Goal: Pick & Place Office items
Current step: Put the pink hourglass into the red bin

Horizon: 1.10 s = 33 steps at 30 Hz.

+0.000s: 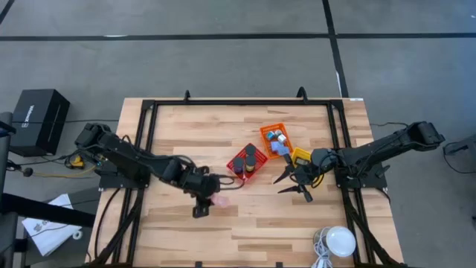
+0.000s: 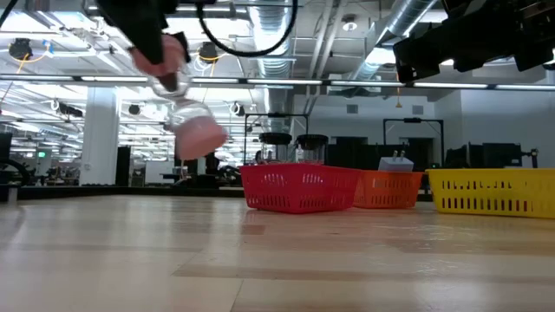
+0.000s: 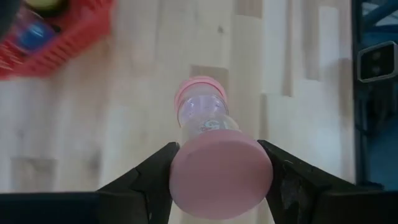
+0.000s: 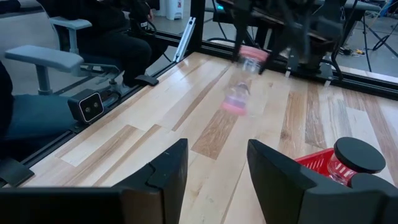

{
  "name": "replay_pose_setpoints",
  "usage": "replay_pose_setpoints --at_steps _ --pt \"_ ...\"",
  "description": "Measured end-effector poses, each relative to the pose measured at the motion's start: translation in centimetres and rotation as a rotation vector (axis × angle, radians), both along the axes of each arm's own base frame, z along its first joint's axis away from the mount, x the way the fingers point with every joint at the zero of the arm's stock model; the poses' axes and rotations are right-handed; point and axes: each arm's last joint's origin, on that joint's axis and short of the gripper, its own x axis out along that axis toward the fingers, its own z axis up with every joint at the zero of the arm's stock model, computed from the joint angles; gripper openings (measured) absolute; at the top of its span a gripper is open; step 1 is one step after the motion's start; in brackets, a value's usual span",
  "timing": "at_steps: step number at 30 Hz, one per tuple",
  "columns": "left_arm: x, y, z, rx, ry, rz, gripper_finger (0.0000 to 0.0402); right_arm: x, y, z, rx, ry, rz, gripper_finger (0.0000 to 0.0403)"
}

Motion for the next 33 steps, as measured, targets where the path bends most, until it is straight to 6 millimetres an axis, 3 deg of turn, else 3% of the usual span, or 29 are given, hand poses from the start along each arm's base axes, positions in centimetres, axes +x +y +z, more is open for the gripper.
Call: replay_pose_setpoints --at_steps 11,20,27,33 --pt "1.9 3.8 0.5 0.154 -0.133 -0.153 0.02 0.0 0.0 0.0 0.0 0.0 -0.001 0.016" --pt "3.5 6.4 3.7 0.304 -0.254 -0.224 0.0211 0.0 0.0 0.0 0.003 0.001 -0.002 0.0162" --pt "4.1 7.6 4.5 0.351 -0.312 -0.23 0.0191 0.0 0.0 0.0 0.003 -0.002 -0.002 0.0159" --pt "4.3 8.4 4.5 0.391 -0.329 -0.231 0.0201 0.0 0.0 0.1 0.004 -0.006 -0.002 0.016"
